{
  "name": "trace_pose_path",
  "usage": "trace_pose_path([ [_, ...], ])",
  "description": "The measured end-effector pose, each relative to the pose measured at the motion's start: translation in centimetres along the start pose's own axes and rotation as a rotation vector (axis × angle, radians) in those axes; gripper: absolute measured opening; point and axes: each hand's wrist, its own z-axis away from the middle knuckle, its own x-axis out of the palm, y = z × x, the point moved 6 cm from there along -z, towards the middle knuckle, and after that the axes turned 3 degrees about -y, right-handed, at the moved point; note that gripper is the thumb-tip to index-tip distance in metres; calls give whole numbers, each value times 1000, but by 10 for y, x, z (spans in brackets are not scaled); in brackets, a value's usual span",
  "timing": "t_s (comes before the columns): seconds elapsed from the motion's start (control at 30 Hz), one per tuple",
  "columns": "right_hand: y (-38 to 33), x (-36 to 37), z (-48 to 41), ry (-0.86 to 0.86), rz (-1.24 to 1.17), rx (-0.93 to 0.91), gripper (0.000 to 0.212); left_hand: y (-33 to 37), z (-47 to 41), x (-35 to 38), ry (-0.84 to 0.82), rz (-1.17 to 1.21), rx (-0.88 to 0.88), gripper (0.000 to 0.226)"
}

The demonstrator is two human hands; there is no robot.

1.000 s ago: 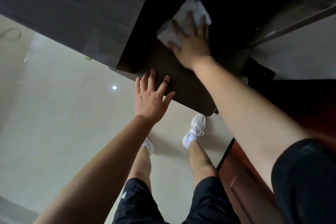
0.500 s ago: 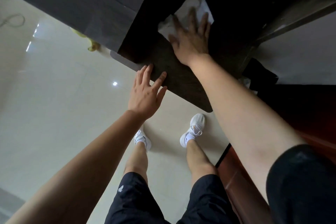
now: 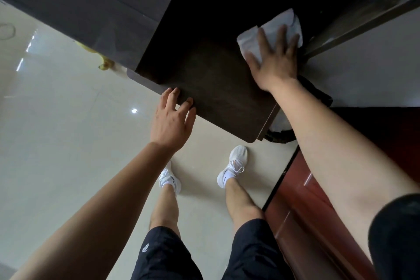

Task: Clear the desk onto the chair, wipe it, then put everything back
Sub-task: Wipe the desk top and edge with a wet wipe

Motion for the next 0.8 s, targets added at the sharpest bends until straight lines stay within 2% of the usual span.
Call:
trace_pose_path([
  [0.13,-33,-27,-48,-13,-144,59,71,0,3,3,36,1,29,34],
  [0.3,-83,-11,-19,-16,-58,-77,70,0,1,3,83,40,8,32],
  [0.43,-60,1,7,8,50,-78,72,-4,2,7,113,43,39,33],
  [0.6,-16,-1,-5,39,-31,45,73,-7,2,10,123,41,48,33],
  [0.8,-13,67,124,136,-78,-15,70,-10,3,14,32,28,49,38],
])
